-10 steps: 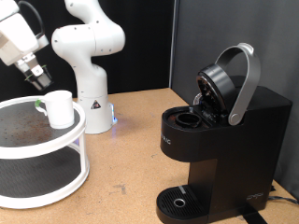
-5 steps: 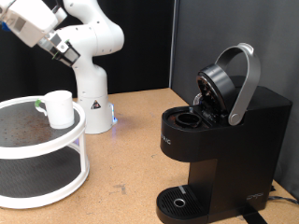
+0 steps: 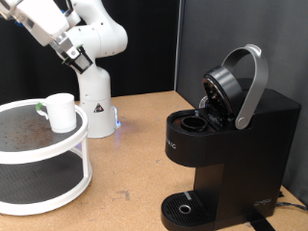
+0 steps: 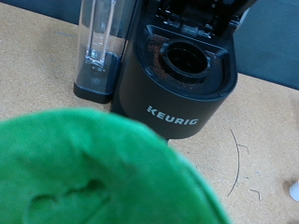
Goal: Make a cup of coffee with the keurig machine
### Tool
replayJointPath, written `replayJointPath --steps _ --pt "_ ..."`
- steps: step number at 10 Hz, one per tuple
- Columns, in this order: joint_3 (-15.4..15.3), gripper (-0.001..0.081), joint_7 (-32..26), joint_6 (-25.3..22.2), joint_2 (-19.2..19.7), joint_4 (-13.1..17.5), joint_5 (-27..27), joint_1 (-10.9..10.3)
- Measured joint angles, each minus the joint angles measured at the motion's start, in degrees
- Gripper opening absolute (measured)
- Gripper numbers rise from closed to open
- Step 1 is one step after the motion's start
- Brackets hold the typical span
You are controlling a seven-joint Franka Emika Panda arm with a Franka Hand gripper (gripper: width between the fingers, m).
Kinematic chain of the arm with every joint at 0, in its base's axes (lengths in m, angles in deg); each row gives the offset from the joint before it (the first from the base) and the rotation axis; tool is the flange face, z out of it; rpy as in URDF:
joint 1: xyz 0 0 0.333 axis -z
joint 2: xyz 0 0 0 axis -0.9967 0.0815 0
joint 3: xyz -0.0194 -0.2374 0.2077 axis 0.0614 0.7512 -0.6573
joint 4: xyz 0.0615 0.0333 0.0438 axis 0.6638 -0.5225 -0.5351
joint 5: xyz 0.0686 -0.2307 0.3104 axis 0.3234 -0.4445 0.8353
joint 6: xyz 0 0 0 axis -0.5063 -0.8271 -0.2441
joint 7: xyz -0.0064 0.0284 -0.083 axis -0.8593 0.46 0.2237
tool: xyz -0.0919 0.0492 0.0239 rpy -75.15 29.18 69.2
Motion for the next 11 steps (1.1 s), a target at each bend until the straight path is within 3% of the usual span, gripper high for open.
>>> replayJointPath --steps 3,6,11 --pt "-1.4 0.0473 4.35 1.56 0.95 0.98 1.52 -0.66" --pt "-3.54 0.0473 10.02 0.02 5.31 5.48 1.56 -2.66" --pt "-7.32 0.0473 12.98 0.2 9.74 10.71 4.71 -6.06"
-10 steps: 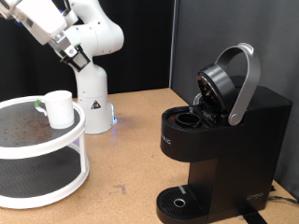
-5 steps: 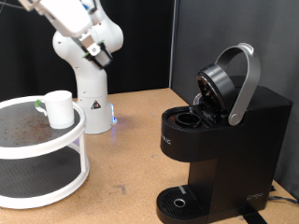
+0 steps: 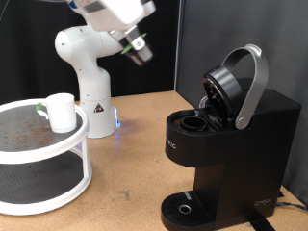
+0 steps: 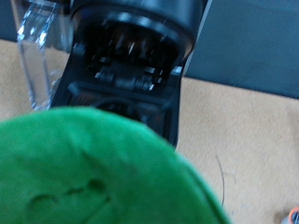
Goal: Make a cup of coffee with the keurig machine
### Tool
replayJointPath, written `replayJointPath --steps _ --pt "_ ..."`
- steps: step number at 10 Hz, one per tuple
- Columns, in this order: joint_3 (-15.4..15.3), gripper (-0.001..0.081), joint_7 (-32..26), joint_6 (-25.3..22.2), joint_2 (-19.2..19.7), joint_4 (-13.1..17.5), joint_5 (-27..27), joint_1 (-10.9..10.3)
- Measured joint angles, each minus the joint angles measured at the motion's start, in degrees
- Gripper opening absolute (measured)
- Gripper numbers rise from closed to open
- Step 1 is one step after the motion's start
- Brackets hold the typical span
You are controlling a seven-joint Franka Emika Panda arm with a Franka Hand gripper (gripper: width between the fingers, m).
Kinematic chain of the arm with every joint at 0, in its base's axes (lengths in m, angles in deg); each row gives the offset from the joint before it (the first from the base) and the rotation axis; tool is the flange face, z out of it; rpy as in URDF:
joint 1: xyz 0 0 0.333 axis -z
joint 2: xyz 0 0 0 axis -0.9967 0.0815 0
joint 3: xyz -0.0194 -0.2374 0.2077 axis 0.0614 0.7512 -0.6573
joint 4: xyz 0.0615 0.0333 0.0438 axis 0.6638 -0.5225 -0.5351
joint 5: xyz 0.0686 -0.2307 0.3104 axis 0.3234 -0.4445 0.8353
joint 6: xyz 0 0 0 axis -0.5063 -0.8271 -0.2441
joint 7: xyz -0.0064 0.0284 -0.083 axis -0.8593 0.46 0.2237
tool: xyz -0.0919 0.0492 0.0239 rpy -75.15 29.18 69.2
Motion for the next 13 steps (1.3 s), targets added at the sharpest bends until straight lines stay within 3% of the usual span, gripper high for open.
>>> replayJointPath --steps 3,5,11,13 --pt "-2.78 0.0473 3.22 0.06 1.23 2.52 0.92 -1.61" --pt "-4.2 0.0473 3.97 0.04 1.58 2.6 0.86 -1.92" --pt "-5.44 0.0473 3.0 0.11 1.73 0.77 -1.05 -1.96" --pt "-5.64 0.0473 2.29 0.15 2.17 -1.12 -1.33 -1.96"
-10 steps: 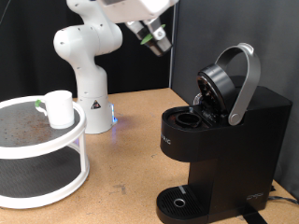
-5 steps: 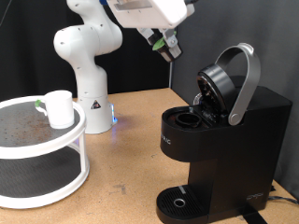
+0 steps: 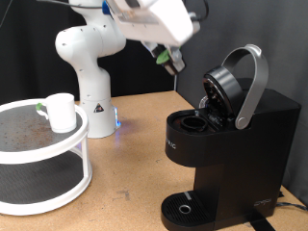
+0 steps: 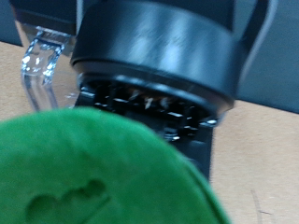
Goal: Make a cup of coffee with the keurig machine
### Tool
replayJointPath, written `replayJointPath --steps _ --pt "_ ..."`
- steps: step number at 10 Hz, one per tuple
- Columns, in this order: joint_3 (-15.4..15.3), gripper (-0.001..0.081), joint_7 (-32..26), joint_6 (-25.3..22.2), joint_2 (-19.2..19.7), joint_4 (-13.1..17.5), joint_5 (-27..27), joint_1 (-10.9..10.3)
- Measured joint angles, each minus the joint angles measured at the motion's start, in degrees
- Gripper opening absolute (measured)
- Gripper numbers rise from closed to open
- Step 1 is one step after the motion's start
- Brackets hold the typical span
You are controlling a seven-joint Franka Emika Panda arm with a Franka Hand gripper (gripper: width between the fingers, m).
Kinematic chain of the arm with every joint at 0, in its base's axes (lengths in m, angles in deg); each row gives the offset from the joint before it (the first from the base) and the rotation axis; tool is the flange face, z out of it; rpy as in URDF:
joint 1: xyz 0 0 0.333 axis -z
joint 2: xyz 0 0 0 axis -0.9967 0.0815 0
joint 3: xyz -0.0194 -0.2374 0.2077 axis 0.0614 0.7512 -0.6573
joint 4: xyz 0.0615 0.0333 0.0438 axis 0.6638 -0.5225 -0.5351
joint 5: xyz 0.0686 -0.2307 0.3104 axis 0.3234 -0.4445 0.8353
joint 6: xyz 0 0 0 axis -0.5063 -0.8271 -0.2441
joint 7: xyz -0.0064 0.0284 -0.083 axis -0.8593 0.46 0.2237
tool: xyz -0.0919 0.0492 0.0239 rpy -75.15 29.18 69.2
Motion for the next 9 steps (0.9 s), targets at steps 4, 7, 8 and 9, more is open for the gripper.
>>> replayJointPath --steps 4,7,8,9 --pt "-2.58 0.0473 0.54 7.52 3.42 -4.53 -0.32 -0.21" --pt "-4.47 0.0473 0.53 10.35 5.27 -6.13 -0.03 -0.6" --pt "-5.1 0.0473 0.53 10.96 5.53 -6.67 -0.05 -0.64" --pt "-5.72 0.0473 0.54 11.92 5.83 -7.33 -0.07 -0.66"
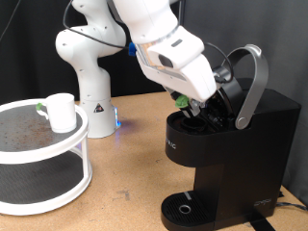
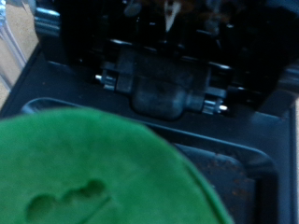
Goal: Make a cup of coffee with the keurig machine
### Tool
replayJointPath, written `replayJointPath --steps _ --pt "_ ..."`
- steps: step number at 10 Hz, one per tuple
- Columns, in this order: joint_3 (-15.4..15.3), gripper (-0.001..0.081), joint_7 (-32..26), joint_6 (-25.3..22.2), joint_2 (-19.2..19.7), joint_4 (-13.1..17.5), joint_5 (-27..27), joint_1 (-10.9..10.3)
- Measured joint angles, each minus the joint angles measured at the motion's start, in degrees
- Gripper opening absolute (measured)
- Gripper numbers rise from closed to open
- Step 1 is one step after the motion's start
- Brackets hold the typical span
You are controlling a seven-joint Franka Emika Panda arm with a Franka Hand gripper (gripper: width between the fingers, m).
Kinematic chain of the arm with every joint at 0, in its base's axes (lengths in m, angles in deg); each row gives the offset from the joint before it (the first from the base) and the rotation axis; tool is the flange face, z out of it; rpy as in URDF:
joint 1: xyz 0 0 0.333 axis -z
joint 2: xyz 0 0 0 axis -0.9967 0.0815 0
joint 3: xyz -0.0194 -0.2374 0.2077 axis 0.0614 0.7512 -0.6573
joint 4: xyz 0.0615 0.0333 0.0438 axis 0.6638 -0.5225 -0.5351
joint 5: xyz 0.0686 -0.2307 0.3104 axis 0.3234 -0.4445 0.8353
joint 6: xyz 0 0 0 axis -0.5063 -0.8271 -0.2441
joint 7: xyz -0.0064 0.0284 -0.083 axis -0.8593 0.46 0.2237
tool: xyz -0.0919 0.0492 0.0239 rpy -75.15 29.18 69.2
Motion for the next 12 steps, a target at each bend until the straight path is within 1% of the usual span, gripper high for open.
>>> replayJointPath --steps 3,5,9,12 --pt "-1.35 0.0473 0.32 2.37 0.67 -1.57 -0.08 -0.01" --pt "-1.78 0.0473 0.82 3.15 0.72 -2.12 -0.81 -0.01" --pt "-1.93 0.0473 2.27 4.13 0.97 -2.25 -2.11 -0.01" --pt "-2.42 0.0473 2.92 6.03 2.37 -2.1 -1.94 -0.02"
